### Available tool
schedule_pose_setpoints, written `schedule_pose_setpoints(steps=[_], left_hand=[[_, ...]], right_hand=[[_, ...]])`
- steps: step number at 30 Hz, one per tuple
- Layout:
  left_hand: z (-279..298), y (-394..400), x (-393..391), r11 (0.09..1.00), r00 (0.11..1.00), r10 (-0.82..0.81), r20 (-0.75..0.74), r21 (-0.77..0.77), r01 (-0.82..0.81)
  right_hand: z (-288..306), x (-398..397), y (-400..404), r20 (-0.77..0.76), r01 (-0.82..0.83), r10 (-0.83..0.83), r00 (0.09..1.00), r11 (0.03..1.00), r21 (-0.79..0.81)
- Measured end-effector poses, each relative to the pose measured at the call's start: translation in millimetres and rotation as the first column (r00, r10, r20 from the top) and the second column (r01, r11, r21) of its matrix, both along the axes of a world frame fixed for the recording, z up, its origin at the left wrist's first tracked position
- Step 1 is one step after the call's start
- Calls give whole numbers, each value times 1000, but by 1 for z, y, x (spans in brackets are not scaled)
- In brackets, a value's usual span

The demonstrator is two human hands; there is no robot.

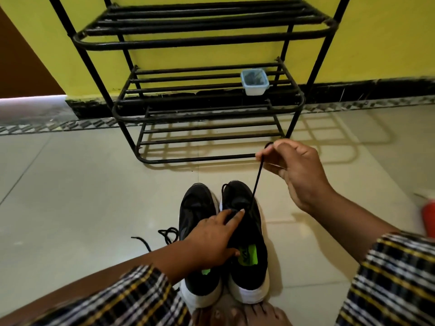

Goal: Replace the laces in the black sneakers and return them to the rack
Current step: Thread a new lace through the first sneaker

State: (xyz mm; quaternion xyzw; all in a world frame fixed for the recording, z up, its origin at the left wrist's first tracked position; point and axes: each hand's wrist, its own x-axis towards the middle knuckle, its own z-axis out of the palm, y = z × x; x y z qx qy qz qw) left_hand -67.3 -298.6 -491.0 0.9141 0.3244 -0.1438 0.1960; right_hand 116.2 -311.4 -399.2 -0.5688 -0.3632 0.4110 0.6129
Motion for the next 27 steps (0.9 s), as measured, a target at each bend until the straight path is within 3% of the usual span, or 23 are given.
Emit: schedule_pose_setpoints(steps=[3, 5, 7, 9, 11, 13, 14, 16, 20, 24, 27], left_hand=[[-8, 4, -1, 997, 997, -54, -47, 48, 56], [-11, 5, 0, 997, 997, -61, -49, 46, 63], [-12, 7, -1, 997, 998, -57, -30, 46, 58], [-12, 7, -2, 998, 999, -45, -10, 43, 45], [-13, 7, -2, 999, 1000, -30, 3, 37, 30], [-12, 8, -1, 999, 1000, -23, 13, 31, 22], [-11, 9, -1, 999, 1000, -22, 16, 28, 21], [-10, 9, 0, 999, 1000, -24, 14, 22, 24], [-8, 8, 0, 1000, 1000, -20, 3, 11, 20], [-9, 12, 3, 1000, 999, 5, 37, 10, -5], [-9, 15, 4, 1000, 999, 20, 49, -1, -20]], right_hand=[[-8, 1, 6, -245, 67, -74, 967, 997, -38], [-28, 1, 7, -226, 78, -118, 967, 981, -175], [-51, 4, 6, -58, 50, -76, 995, 932, -359], [-73, 7, 3, 237, 10, 136, 962, 849, -528], [-87, 7, -2, 427, -31, 430, 795, 733, -680], [-89, 4, -6, 450, -47, 607, 655, 627, -778], [-86, 3, -6, 437, -53, 633, 639, 603, -796], [-79, 4, -5, 434, -49, 611, 662, 613, -788], [-67, 12, 1, 485, 24, 410, 773, 745, -667], [-46, 18, 13, 305, 14, 172, 937, 852, -523], [-33, 20, 19, 180, 17, 75, 981, 885, -465]])
